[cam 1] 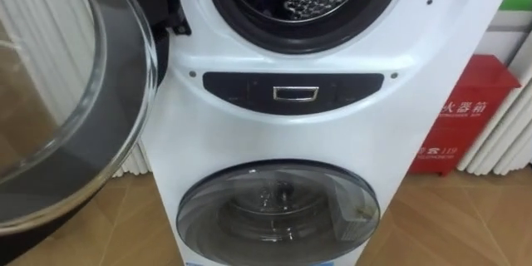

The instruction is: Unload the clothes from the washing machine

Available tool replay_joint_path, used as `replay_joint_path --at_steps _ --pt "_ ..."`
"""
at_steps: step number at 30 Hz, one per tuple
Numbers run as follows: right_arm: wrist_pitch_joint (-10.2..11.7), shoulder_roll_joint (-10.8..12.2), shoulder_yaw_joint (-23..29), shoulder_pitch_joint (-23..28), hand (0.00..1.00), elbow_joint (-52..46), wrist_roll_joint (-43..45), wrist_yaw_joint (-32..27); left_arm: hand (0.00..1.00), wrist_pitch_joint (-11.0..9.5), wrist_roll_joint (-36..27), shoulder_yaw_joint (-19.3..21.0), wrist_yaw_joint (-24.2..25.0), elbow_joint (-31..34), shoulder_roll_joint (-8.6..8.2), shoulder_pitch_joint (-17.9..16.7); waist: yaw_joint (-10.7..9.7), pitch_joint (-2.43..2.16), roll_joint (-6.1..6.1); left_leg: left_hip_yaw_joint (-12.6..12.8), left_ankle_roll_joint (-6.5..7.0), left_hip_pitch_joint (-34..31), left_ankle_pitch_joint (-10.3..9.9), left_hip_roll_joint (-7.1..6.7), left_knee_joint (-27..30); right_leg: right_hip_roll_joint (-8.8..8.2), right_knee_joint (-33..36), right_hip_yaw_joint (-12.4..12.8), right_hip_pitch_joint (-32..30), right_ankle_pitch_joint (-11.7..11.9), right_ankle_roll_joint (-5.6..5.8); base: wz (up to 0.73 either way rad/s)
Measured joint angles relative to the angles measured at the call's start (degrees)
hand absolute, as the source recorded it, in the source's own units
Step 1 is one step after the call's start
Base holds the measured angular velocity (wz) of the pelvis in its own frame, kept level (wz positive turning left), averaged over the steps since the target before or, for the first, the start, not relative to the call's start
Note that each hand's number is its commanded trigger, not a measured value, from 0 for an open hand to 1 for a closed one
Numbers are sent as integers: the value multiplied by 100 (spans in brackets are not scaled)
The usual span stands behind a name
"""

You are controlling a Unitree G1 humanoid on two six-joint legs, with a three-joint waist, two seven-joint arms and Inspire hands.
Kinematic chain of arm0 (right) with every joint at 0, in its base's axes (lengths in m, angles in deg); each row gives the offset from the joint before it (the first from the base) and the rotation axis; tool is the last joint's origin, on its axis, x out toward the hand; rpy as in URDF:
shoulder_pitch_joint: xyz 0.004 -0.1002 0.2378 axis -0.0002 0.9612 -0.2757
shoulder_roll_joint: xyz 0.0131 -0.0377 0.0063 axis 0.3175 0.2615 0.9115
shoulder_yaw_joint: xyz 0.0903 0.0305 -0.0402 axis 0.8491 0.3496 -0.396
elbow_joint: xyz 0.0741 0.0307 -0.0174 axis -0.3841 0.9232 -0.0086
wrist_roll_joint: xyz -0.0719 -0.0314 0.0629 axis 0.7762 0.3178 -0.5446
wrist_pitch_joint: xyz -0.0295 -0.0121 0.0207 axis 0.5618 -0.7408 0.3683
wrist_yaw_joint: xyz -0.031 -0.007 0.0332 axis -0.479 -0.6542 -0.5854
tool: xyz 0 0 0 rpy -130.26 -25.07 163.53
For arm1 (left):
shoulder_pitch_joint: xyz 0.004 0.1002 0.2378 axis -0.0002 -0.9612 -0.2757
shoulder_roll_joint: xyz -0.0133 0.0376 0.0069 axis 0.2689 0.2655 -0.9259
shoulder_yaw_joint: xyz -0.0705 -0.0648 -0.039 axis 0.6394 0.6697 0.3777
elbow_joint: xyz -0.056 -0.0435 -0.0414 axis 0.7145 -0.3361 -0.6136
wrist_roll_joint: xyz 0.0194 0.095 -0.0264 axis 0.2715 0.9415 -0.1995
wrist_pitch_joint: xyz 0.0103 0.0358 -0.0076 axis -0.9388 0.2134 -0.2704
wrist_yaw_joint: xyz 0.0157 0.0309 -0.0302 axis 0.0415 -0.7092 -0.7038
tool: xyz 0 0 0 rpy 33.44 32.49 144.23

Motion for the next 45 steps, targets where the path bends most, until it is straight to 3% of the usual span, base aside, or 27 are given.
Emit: replay_joint_path --at_steps 4,7,10,12,15,18,21,23,24,28,36,39,45 --pt "2 0 336 33 0 -2 82 -46 0 12 -544 500 -110 0 8 61 6 20 71 -45 0 -2 0 -20 -26 -29 7 -71 18 -33 14 12" --pt "17 -60 619 96 0 -54 225 -43 0 80 -934 1159 -277 163 170 149 69 43 130 -52 0 102 0 -19 -111 -19 1 -55 99 -63 19 6" --pt "22 -172 723 282 0 -372 353 -46 0 90 -1310 1419 -561 538 519 336 139 43 204 -60 1 103 1 -24 -111 -27 10 -65 104 -71 21 3" --pt "26 -214 899 286 0 -486 648 -47 0 90 -1426 1619 -726 703 946 777 166 28 280 -125 0 82 2 -25 -100 -29 30 -114 100 -71 21 9" --pt "115 -233 926 349 0 -636 744 -145 0 41 -1589 1614 -926 1505 1346 1117 175 5 388 -143 0 86 2 -29 -110 -28 18 -123 119 -72 21 2" --pt "125 -241 929 433 0 -818 762 -170 0 28 -1759 1614 -1046 2165 1724 1329 202 -51 488 -148 1 89 2 -35 -112 -28 19 -108 98 -73 22 -6" --pt "141 -235 984 591 0 -1036 856 -174 0 -55 -1674 1787 -1149 2984 1960 1322 203 -29 560 -144 1 79 3 -41 -114 -31 17 -87 72 -75 25 -6" --pt "142 -229 992 725 0 -1100 846 -178 0 -62 -1502 1828 -1248 3192 1982 1299 313 -27 550 -148 1 78 3 -42 -115 -28 9 -72 64 -76 28 -2" --pt "142 -219 992 816 0 -1103 827 -175 0 66 -1508 1864 -1431 3535 1982 1298 383 -38 526 -148 0 86 4 -40 -115 -28 10 -78 65 -76 28 6" --pt "135 -202 1125 903 0 -1106 878 -189 0 114 -1516 2175 -1785 4689 2008 1302 515 -59 470 -216 0 85 4 -40 -115 -39 13 -127 96 -76 28 14" --pt "146 -111 1166 789 0 -1132 1063 -157 0 35 -1465 2675 -2603 5814 2559 2007 622 -11 475 -412 8 46 8 -98 -57 -91 -3 -236 199 -89 49 14" --pt "142 -96 1147 826 0 -1143 1035 -43 0 -23 -1207 2722 -2732 6378 2561 1975 613 25 497 -515 15 -40 8 -129 -29 -120 -5 -331 168 -107 76 20" --pt "141 -97 1080 797 0 -1124 976 93 0 -47 -731 2780 -2823 7029 2483 1959 617 27 470 -661 33 -97 37 -163 27 -146 -7 -410 182 -109 76 15"
